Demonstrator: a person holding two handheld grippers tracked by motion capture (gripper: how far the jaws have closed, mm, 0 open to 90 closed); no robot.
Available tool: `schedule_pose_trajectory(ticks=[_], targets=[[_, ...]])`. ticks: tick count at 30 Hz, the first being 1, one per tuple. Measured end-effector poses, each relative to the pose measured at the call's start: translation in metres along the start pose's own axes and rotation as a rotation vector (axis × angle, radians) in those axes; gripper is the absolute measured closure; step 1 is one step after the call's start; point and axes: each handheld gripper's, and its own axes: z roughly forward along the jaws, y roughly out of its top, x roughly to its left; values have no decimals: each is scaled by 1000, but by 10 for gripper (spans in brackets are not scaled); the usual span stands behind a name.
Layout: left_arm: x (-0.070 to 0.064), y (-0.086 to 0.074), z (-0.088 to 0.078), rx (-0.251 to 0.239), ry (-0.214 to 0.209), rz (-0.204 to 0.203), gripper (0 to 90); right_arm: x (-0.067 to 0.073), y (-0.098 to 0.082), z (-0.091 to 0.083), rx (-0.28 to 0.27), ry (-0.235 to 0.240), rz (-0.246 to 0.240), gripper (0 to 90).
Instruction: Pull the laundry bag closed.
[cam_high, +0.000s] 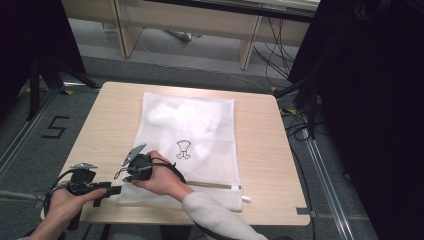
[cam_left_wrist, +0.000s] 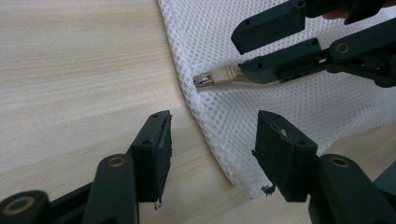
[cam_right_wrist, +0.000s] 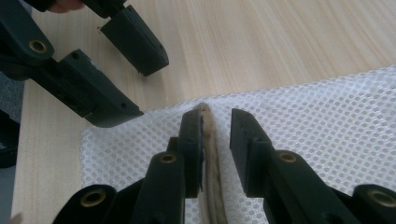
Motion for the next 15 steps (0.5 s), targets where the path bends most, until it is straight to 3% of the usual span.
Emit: schedule_pose_trajectory(ticks=[15], targets=[[0, 0, 1, 0, 3, -3, 453, 1, 3, 15, 33, 22, 6, 782]])
